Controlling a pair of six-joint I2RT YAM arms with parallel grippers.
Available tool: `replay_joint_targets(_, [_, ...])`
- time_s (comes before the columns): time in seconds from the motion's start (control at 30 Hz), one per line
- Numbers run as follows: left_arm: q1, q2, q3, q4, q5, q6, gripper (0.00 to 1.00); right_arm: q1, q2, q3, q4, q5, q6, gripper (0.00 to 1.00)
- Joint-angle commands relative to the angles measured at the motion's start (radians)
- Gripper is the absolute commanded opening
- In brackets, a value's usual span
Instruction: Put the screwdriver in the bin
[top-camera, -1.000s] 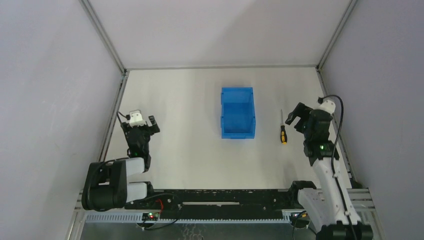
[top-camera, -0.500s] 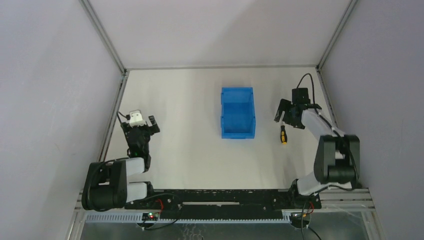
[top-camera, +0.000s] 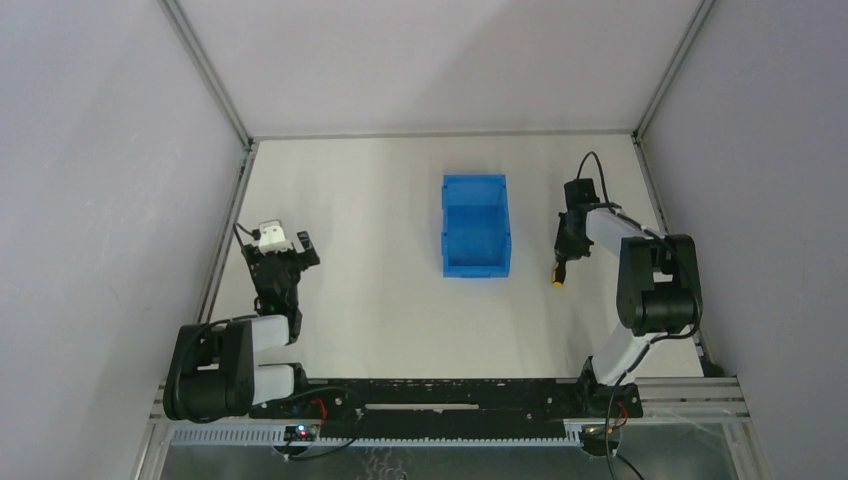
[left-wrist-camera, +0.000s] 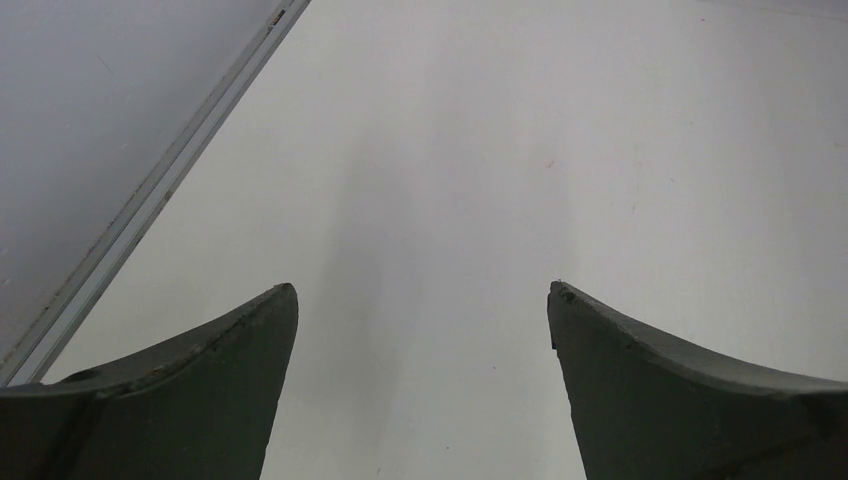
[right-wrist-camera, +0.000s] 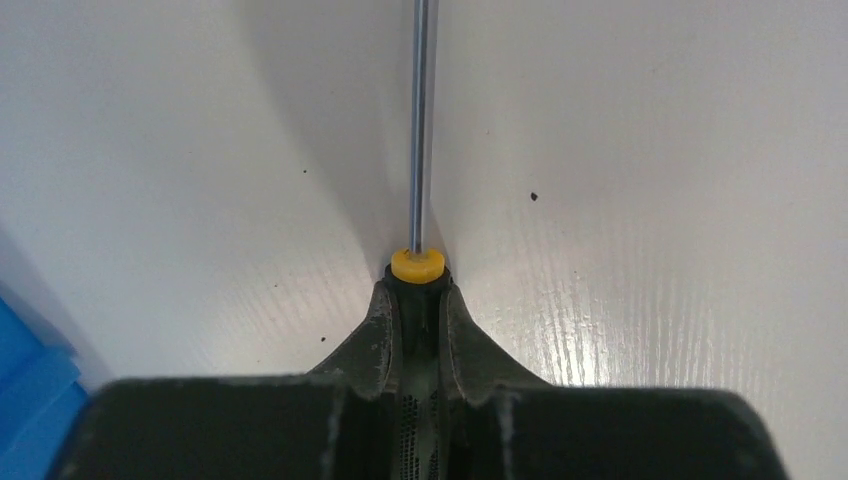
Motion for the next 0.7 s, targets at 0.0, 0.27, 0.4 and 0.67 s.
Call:
replay_joint_targets(0.0, [-0.004,-0.012,0.038,0.068,-0.012,0.019,1.0,-0.001,-0.083,0.019,-0.018,0.018,-0.008,0.06])
replay_joint_targets(0.27, [-0.005,-0.012,0.039,0.068,-0.012,0.02,1.0,0.007,-0.234,0.158,-0.172,-0.013,-0.017,0.0])
replay_joint_targets(0.4, [-0.003,-0.012,0.038,0.068,-0.012,0.02,1.0,0.035,-0.301,0.224,-0.222,-0.132,0.028,0.01])
replay_joint_targets(0.67, [-0.005,-0.012,0.038,0.068,-0.013,0.02,1.0,0.247,-0.331,0.375,-0.279,-0.194,0.111,0.01])
